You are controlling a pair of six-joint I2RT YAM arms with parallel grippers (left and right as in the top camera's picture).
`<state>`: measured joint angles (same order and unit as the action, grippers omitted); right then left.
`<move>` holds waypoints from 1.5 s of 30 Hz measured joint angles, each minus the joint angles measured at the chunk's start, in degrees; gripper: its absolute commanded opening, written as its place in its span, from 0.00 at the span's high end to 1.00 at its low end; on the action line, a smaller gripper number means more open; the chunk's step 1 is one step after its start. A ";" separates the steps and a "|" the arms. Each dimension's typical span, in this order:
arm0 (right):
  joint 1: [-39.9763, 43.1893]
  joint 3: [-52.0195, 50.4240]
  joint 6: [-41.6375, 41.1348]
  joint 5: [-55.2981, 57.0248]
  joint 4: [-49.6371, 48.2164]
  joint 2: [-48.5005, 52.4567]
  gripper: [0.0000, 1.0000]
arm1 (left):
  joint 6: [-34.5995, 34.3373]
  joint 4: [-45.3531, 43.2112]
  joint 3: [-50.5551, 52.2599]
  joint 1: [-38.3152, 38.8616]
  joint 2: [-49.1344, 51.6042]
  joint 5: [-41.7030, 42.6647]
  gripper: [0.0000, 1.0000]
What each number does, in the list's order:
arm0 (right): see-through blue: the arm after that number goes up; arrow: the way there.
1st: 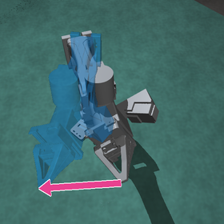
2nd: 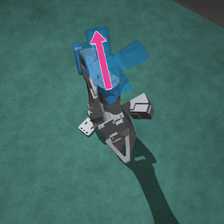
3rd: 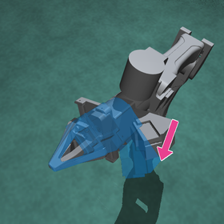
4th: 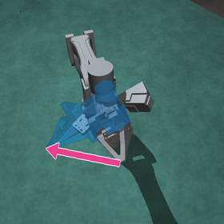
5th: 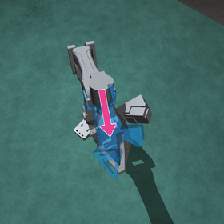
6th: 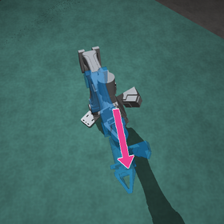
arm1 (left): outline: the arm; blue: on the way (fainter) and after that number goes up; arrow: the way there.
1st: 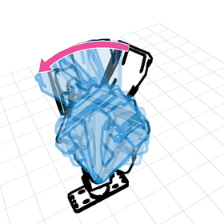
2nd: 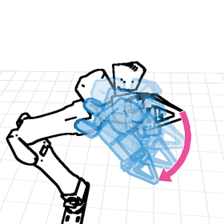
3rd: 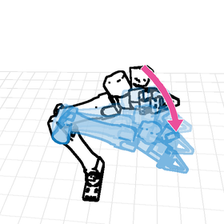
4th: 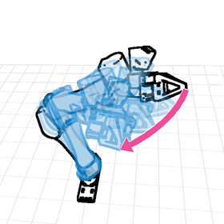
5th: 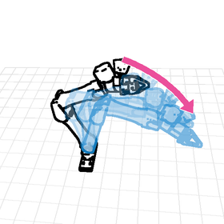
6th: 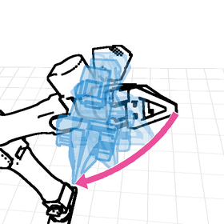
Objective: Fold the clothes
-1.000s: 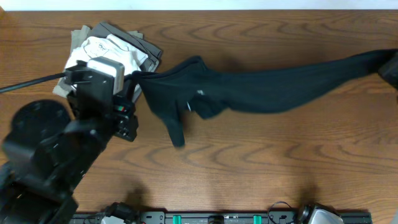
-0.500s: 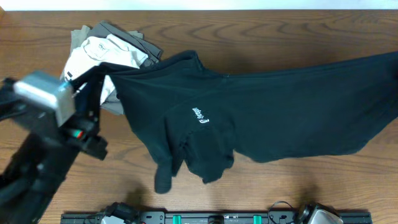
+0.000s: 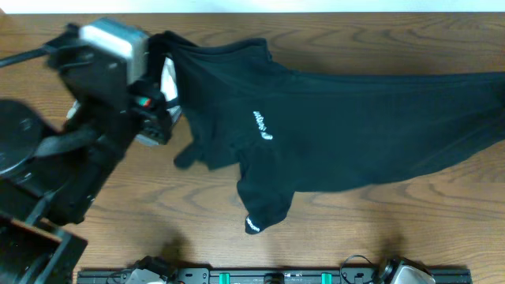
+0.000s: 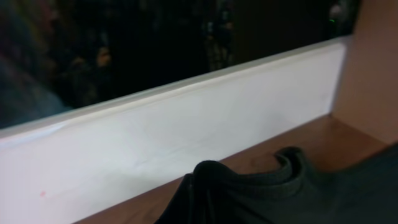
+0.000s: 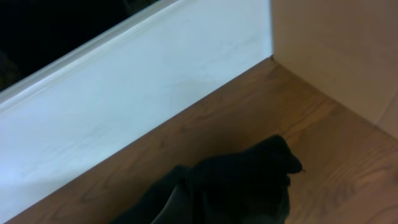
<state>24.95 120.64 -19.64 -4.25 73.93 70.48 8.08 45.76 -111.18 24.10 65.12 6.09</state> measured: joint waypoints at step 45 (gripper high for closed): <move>0.48 17.35 0.81 10.08 15.74 -3.52 0.99 | 5.49 17.25 -24.61 4.11 -1.53 -3.96 0.94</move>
<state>25.43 137.99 -18.83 5.82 89.67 66.96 13.56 63.00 -135.79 28.21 63.59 2.13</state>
